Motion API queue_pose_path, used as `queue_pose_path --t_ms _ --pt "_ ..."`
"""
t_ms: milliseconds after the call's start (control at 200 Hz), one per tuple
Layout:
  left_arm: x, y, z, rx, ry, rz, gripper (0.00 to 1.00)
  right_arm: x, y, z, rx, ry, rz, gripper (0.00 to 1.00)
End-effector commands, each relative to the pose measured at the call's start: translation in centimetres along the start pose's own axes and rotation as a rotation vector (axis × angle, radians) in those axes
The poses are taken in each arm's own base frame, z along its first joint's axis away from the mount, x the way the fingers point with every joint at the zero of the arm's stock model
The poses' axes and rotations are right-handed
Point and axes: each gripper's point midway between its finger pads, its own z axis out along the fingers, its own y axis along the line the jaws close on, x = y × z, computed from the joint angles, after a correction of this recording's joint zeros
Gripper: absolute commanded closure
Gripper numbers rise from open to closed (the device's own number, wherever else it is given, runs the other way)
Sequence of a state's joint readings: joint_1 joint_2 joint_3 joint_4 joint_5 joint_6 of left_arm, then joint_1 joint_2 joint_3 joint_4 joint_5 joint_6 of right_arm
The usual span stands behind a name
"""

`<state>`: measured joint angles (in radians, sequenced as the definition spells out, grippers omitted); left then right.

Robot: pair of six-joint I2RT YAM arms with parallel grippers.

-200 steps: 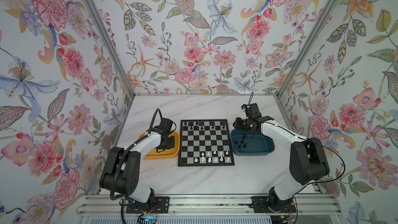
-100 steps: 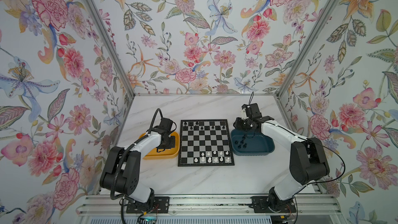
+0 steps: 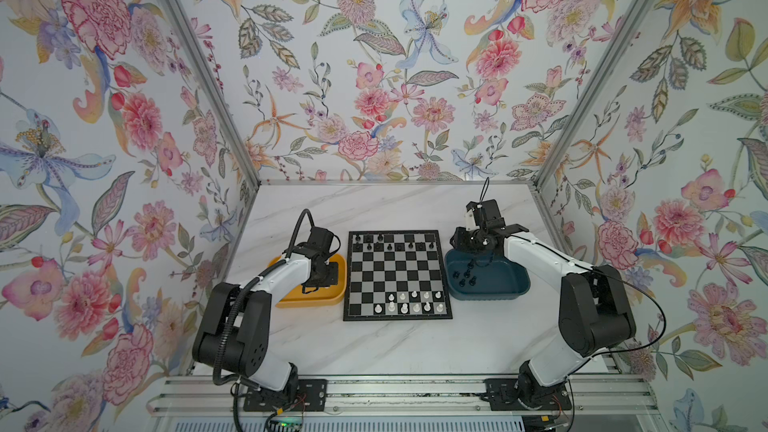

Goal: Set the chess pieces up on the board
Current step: 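Lift the white piece with the left gripper and carry it over the board's near row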

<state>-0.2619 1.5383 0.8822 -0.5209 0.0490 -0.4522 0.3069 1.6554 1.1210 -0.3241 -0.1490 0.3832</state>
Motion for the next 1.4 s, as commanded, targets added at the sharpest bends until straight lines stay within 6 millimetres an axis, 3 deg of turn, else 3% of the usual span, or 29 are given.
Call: queue_pose_path --t_ms 0,495,816,1021,1391 --pt "-1.3 -0.2 -1.9 0.013 -0.041 0.007 1.0 0.4 -0.5 -0.3 0.014 -0.001 0.019 0.66" --pt "-4.1 -2.2 -8.4 0.014 -0.13 0.088 1.0 0.4 -0.3 -0.4 -0.004 -0.01 0.013 0.66" --pt "-4.0 -4.7 -11.4 0.033 -0.164 0.144 1.0 0.7 -0.5 -0.9 -0.016 -0.028 0.015 0.67" --pt "-2.7 -8.0 -11.4 0.092 -0.165 0.186 1.0 0.8 -0.2 -1.2 -0.035 -0.04 0.008 0.67" --pt "1.9 -12.7 -8.2 0.178 -0.092 0.273 1.0 1.2 0.4 -1.5 -0.054 -0.043 -0.002 0.67"
